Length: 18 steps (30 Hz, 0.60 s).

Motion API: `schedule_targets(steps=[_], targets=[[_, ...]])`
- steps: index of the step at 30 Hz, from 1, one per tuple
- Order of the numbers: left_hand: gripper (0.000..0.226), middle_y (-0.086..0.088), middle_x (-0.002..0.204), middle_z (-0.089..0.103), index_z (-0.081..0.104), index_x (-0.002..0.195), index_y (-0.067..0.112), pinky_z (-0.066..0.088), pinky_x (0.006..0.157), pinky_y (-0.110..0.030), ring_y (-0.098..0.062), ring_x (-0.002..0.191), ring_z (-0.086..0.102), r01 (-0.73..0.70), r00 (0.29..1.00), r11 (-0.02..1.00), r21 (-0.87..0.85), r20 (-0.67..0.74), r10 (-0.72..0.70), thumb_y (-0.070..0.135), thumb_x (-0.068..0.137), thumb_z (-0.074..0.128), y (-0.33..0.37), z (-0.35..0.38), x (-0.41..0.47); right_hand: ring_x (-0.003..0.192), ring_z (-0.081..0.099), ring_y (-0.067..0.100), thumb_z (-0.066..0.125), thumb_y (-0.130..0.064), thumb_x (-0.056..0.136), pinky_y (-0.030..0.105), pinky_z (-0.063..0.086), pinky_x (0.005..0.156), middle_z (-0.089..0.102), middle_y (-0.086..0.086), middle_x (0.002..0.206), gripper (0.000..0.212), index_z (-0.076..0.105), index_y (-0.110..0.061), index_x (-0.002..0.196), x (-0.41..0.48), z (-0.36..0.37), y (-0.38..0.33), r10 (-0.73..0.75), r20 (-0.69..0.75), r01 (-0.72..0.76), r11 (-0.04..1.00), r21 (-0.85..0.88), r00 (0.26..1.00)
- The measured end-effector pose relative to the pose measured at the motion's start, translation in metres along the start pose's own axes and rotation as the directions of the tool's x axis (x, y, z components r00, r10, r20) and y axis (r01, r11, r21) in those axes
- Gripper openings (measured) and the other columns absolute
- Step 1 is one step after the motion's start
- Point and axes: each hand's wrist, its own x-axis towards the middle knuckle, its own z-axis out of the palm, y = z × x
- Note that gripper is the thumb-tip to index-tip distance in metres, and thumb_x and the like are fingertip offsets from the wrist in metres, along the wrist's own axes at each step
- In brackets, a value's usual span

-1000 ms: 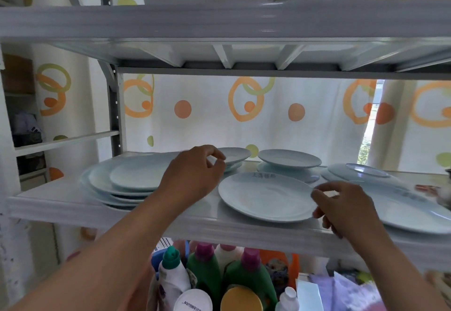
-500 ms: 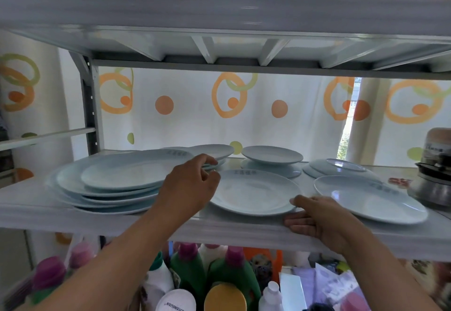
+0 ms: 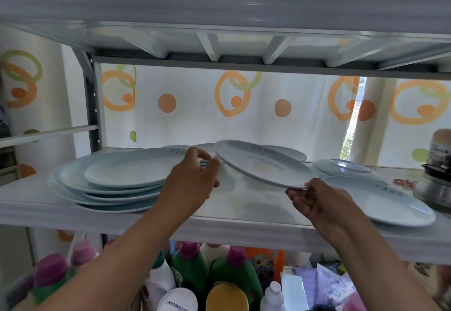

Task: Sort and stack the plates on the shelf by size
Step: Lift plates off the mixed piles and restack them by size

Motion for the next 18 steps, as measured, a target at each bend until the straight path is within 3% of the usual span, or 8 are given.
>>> schedule_targets(steps=[3, 7, 9, 13, 18], targets=[[0.044, -0.003, 0.076, 0.071, 0.040, 0.127, 0.021, 0.041, 0.046, -0.023, -0.012, 0.049, 0.056, 0.168, 0.980, 0.967, -0.192, 0.139, -0.142, 0.050, 0.094, 0.038, 0.009, 0.000, 0.000, 0.041, 0.064, 0.013, 0.039, -0.001, 0.094, 0.017, 0.049, 0.039, 0.066, 0.011, 0.048, 0.019, 0.053, 0.003, 0.082, 0.001, 0.004, -0.001, -0.079, 0.034, 0.080, 0.997, -0.008, 0.996], [0.020, -0.009, 0.076, 0.074, 0.049, 0.097, 0.028, 0.044, 0.043, -0.021, -0.012, 0.043, 0.055, 0.300, 0.941, 0.827, -0.475, 0.291, -0.175, 0.047, 0.094, 0.042, 0.019, -0.006, -0.002, 0.041, 0.063, 0.012, 0.039, -0.004, 0.096, 0.017, 0.048, 0.039, 0.066, 0.010, 0.049, 0.023, 0.050, 0.008, 0.113, 0.004, 0.010, 0.002, -0.181, 0.076, 0.185, 0.981, -0.051, 0.981], [0.020, -0.008, 0.072, 0.074, 0.051, 0.107, 0.021, 0.045, 0.042, -0.021, -0.012, 0.044, 0.055, 0.272, 0.953, 0.813, -0.515, 0.261, -0.154, 0.036, 0.096, 0.045, 0.018, -0.007, 0.000, 0.041, 0.062, 0.012, 0.040, -0.004, 0.096, 0.017, 0.048, 0.039, 0.065, 0.009, 0.048, 0.022, 0.049, 0.005, 0.113, 0.004, 0.014, 0.004, -0.194, 0.100, 0.200, 0.978, -0.056, 0.976], [0.029, -0.011, 0.065, 0.071, 0.050, 0.119, 0.004, 0.047, 0.043, -0.020, -0.008, 0.043, 0.057, 0.213, 0.975, 0.819, -0.533, 0.169, -0.143, 0.008, 0.094, 0.036, 0.010, -0.007, 0.002, 0.040, 0.061, 0.011, 0.040, -0.006, 0.097, 0.018, 0.049, 0.039, 0.065, 0.007, 0.047, 0.018, 0.054, -0.001, 0.087, -0.001, 0.022, 0.005, -0.178, 0.144, 0.192, 0.977, -0.092, 0.973], [0.028, -0.011, 0.060, 0.068, 0.052, 0.114, 0.001, 0.049, 0.044, -0.018, -0.006, 0.042, 0.058, 0.193, 0.981, 0.786, -0.587, 0.090, -0.173, 0.004, 0.092, 0.034, 0.003, -0.016, 0.002, 0.041, 0.060, 0.016, 0.041, -0.017, 0.099, 0.022, 0.048, 0.040, 0.067, 0.018, 0.064, 0.017, 0.054, -0.007, 0.103, -0.002, 0.029, 0.006, -0.083, 0.150, 0.098, 0.991, -0.095, 0.985]])
